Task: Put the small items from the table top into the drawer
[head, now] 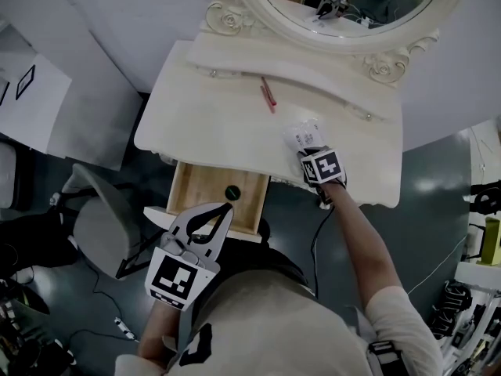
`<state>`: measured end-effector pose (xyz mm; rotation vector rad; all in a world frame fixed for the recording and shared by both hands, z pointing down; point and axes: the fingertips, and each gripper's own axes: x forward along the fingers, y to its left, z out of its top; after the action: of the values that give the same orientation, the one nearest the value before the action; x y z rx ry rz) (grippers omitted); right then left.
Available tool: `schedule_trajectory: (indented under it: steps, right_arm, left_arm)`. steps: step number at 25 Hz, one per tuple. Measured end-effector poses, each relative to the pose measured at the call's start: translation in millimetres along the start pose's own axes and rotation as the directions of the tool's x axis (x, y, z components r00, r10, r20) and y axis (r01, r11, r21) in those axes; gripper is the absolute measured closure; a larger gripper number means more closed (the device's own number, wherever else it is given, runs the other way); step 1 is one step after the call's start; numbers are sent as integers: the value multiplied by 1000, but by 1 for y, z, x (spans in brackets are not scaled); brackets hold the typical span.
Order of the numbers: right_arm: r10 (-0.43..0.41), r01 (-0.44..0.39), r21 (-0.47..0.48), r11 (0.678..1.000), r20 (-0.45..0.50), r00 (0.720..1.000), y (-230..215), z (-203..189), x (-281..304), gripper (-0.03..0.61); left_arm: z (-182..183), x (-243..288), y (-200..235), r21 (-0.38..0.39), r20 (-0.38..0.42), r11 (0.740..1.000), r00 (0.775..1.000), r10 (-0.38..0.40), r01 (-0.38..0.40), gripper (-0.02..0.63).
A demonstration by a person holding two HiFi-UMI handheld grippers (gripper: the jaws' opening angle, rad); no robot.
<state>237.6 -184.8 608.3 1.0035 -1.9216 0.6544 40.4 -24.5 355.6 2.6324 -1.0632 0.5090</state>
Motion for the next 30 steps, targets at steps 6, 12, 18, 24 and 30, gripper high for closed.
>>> schedule_trajectory:
  steps: [6,12,18,24,30]
  right_arm:
    - [-28,27,21,999,37,999,4,5,-15,514]
    - [-44,41,33,999,77,996,17,13,-29,514]
    - [-21,20,18,1000,111,994,49,23,-37,514]
    - [-41,44,-16,999,139,989,73,31,-47,514]
    - [-73,83,-51,995,174,982,97,41,-63,514]
  left_arm:
    - [4,-9,14,-31,13,1000,1000,-1,1,555]
    - [-2,-13,24,-22,19,1000,1000,-20,21,555]
    - [0,-16,35,-20,31,999,999,-39,39,555]
    - [-6,-27,44,-27,36,998,997,-64,65,555]
    - [-13,-47,54,-34,48,997,997,-66,68,555]
